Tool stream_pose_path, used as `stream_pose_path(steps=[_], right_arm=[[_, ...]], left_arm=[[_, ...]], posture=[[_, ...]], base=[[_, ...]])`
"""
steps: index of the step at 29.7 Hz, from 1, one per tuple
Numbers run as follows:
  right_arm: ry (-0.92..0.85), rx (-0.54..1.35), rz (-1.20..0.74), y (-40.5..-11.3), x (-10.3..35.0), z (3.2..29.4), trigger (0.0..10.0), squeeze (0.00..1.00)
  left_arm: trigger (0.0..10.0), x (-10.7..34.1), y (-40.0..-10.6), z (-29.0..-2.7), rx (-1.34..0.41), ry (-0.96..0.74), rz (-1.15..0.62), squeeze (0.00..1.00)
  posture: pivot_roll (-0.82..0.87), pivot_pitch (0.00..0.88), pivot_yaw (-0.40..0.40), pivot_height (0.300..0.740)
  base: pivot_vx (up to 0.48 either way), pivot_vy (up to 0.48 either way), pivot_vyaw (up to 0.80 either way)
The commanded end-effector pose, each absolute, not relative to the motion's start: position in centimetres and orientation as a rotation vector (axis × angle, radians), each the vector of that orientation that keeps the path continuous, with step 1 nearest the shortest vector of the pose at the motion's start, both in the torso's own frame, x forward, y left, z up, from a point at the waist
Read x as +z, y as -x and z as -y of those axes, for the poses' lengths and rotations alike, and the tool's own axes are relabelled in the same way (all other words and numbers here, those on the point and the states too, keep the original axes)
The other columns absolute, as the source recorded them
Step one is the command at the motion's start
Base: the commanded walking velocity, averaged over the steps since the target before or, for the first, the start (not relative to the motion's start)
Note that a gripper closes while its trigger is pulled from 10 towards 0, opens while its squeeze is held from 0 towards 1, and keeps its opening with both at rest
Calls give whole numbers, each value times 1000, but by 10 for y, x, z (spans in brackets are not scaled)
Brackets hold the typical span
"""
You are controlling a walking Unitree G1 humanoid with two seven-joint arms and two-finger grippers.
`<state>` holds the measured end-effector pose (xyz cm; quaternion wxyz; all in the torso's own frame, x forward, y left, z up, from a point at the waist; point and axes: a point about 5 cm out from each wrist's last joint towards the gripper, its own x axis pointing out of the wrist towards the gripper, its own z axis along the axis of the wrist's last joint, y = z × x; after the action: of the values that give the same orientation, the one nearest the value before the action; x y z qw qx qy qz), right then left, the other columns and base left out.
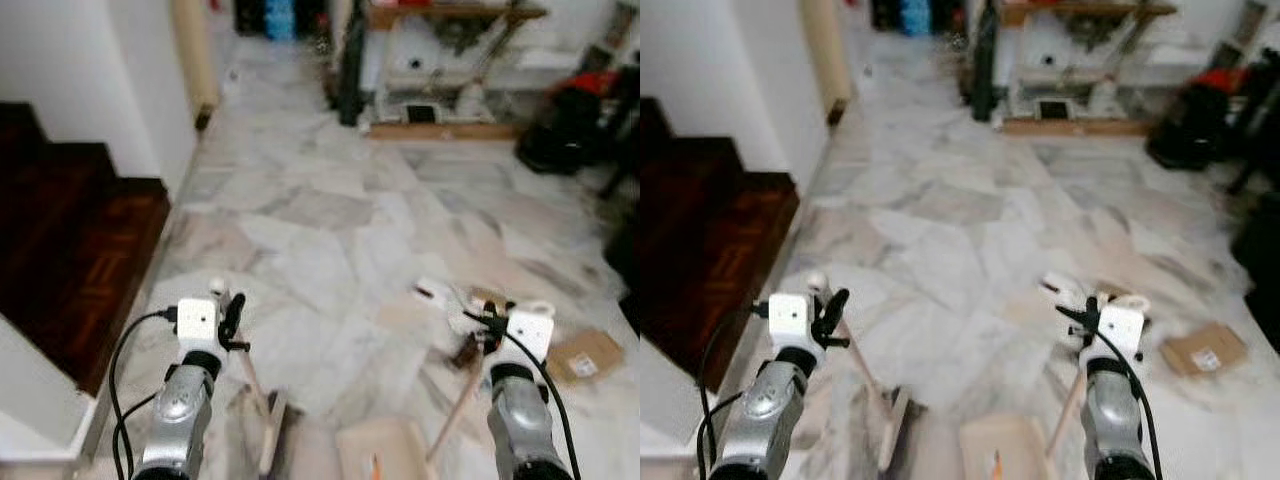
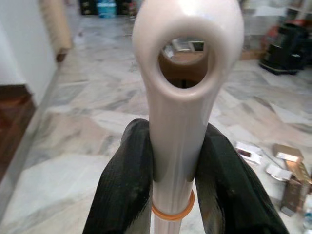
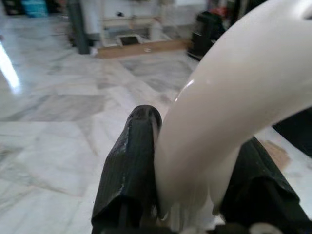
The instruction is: Sweep floor
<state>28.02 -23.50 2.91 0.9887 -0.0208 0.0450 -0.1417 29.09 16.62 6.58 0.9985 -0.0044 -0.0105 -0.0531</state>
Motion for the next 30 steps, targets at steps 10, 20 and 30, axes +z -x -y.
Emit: stream_pose_path(steps=[10, 20, 30], right_arm=[[88, -395, -28, -282, 45, 259, 10000, 0], [87, -348, -18, -286, 46, 250, 10000, 0], [55, -329, -23, -291, 44, 233, 10000, 0]], left_arm=[[10000, 61, -287, -153, -148, 33, 9, 0], [10000, 62, -286, -159, -119, 36, 12, 0], [10000, 65, -287, -162, -121, 32, 17, 0]], posture=[[-32, 0, 15, 740], [-4, 0, 2, 740], [2, 0, 16, 740]], base=[[0, 0, 0], [0, 0, 0], [0, 0, 0]])
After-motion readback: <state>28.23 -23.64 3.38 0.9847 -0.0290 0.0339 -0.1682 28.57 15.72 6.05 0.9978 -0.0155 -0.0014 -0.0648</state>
